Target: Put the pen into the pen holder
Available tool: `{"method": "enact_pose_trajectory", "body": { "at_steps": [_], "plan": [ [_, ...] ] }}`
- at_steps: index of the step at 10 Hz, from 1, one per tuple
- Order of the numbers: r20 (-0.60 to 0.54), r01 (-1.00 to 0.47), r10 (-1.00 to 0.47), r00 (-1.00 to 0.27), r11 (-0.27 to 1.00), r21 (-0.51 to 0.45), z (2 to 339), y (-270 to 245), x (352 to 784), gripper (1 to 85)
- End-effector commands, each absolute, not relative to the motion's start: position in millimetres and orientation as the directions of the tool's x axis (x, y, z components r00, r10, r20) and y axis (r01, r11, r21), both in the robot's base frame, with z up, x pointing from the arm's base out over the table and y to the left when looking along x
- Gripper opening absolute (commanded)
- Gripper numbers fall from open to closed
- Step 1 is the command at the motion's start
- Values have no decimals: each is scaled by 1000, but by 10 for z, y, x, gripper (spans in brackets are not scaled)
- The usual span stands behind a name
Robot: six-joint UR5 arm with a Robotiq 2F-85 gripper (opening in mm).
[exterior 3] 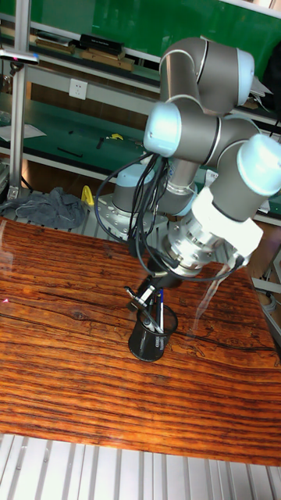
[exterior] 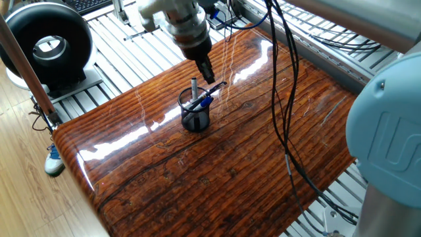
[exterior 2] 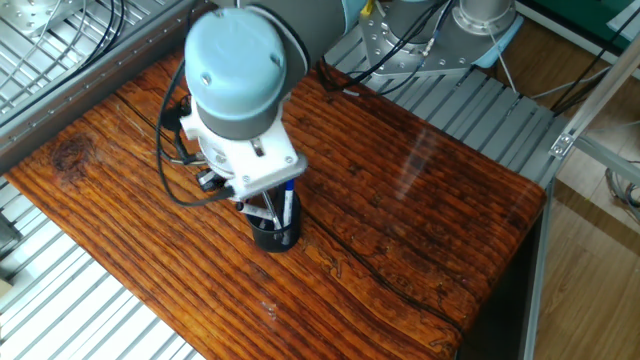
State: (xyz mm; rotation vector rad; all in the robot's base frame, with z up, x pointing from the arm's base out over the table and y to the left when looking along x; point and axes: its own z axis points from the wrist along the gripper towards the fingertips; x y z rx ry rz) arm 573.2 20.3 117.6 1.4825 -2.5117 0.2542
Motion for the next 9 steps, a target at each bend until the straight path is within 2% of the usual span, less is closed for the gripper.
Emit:
{"method": "enact_pose_trajectory", "body": {
  "at_steps": [1,4,6,9],
  "plan": [
    [144,-740,-726,-672,665,-101,1295,386,6046,13],
    [26,-575,-577,-817,807,-134,1278,480,6265,13],
    [-6,-479,-481,-877,874,-89,1260,601,6246,13],
    [-37,-412,-416,-908,907,-83,1254,630,6318,13]
  ]
}}
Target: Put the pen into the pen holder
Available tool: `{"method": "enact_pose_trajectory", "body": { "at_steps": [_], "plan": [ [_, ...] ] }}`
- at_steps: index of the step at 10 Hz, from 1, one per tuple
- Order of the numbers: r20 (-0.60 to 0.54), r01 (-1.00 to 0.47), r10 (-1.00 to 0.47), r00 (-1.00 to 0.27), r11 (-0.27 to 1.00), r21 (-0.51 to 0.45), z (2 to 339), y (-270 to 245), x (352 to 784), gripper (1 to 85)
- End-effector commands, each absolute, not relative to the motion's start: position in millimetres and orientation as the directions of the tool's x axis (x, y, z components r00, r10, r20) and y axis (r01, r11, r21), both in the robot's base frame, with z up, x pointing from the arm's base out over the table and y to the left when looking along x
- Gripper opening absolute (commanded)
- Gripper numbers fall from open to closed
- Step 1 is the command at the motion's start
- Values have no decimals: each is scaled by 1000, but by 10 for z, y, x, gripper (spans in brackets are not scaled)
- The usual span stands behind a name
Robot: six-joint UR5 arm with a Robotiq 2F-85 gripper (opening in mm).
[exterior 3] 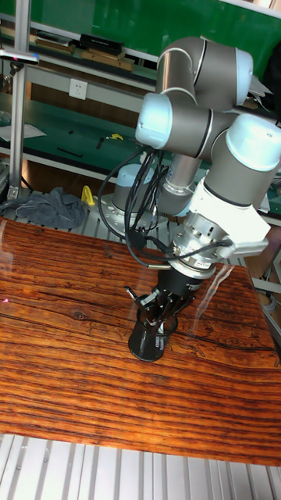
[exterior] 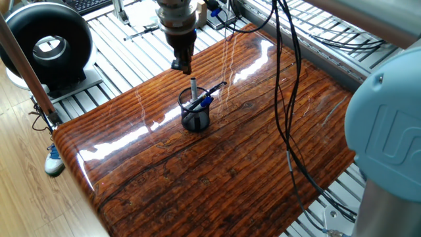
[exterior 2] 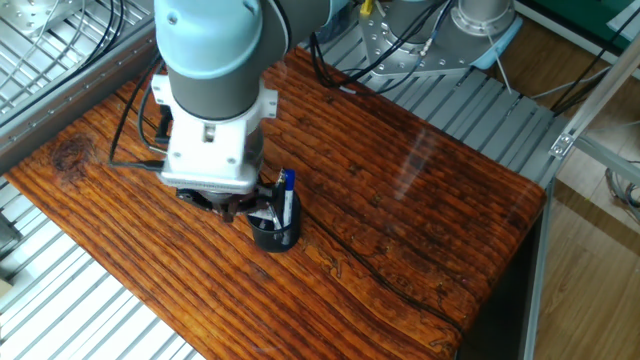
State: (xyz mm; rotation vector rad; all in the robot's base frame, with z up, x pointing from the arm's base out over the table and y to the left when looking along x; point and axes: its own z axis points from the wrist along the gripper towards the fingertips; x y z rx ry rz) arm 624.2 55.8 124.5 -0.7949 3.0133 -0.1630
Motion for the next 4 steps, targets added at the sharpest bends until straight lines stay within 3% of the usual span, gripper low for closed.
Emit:
{"method": "enact_pose_trajectory", "body": {
  "at_steps": [1,4],
  "plan": [
    [-51,-408,-412,-910,910,-72,1244,666,6352,13],
    [-65,-405,-408,-910,912,-59,1226,711,6407,13]
  ]
}}
